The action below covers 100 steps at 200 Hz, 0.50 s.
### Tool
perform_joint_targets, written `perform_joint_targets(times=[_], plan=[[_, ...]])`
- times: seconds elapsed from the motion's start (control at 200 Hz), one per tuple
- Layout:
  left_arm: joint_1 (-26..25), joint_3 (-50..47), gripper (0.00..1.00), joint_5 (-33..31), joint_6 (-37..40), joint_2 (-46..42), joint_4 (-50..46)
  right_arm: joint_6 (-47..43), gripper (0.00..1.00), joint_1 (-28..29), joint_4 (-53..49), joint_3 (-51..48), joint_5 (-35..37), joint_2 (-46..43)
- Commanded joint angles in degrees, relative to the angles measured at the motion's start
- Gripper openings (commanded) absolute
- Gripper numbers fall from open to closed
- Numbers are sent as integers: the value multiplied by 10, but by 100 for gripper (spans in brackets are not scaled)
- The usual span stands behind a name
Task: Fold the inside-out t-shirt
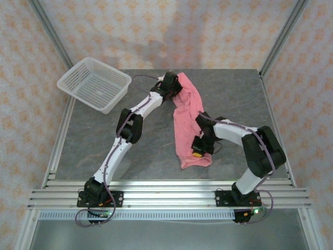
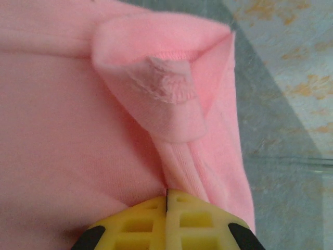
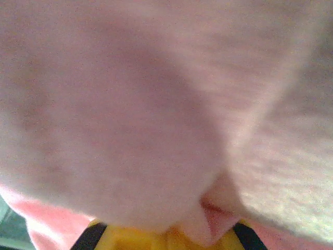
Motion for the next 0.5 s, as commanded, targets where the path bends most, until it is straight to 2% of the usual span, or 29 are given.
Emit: perform_joint_targets(times=[0.0, 0.12, 0.31, 0.425, 0.495], plan=[[29, 29, 0, -26, -5, 66, 14, 22, 0, 51, 48, -25, 14, 46], [52, 37, 4, -15, -3, 76, 70, 43, 0, 79, 54, -28, 26, 49], [73, 56, 19, 15, 77, 33, 71, 40, 0, 80, 17, 2, 53, 38], [76, 37, 31, 55, 121, -44, 36, 31, 0, 80, -37, 67, 60, 11], [72, -38, 41, 66, 144, -132, 38, 37, 7, 77, -59, 90, 86, -29]])
